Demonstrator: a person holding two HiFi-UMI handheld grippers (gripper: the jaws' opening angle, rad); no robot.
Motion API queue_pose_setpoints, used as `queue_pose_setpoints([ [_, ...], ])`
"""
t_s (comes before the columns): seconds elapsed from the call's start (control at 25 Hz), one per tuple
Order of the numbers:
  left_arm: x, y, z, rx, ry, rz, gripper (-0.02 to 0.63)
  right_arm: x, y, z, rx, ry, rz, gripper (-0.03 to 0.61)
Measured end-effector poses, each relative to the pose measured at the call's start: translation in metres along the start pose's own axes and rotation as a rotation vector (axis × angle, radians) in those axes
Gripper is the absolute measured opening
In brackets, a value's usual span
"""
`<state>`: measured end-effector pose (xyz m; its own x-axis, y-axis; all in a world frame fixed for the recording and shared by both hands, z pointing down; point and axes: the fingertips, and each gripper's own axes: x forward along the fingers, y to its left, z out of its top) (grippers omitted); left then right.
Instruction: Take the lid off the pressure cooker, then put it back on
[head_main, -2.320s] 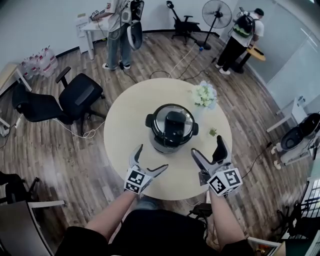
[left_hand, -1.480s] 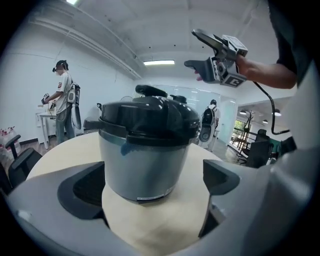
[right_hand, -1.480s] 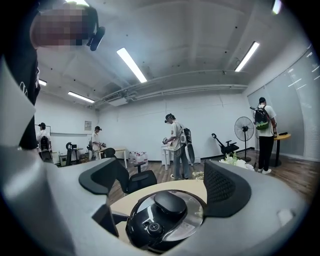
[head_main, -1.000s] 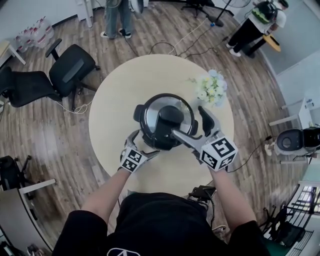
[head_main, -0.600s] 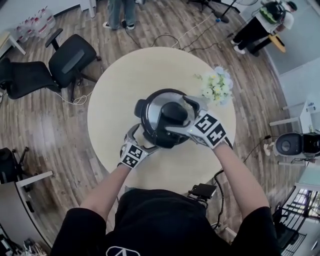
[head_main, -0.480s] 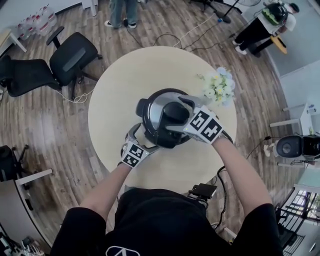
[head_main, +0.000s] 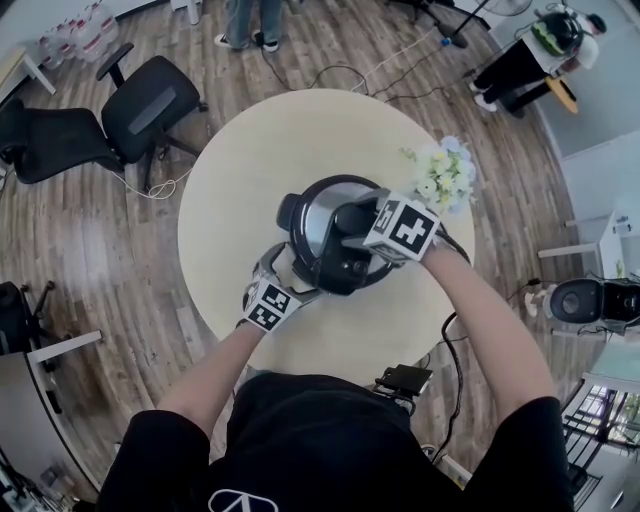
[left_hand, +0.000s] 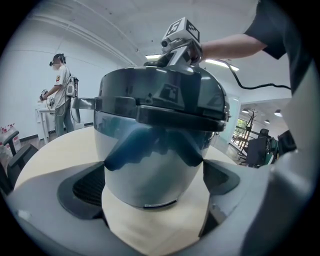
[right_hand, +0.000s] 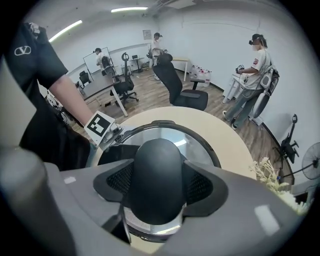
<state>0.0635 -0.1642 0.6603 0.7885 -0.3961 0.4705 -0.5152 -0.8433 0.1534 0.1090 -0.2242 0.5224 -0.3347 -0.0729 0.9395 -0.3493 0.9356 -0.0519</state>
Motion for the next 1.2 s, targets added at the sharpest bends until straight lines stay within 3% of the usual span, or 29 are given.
queue_pose_setpoints([
  [0.12,0.002,-0.001,-0.005,-0.003,0.006,-0.002,0.591,0.0,0.001,0.0,0.018,-0.013,-0.008,0.287],
  [0.6,0.004,-0.001,-0.01,-0.016,0.027,0.013,0.591,0.001,-0.002,0.001,0.075,0.0,-0.049,0.285],
  [1.2,0.005,-0.002,-0.009,-0.023,0.042,0.014,0.591,-0.001,-0.014,0.002,0.337,-0.016,-0.157,0.287],
])
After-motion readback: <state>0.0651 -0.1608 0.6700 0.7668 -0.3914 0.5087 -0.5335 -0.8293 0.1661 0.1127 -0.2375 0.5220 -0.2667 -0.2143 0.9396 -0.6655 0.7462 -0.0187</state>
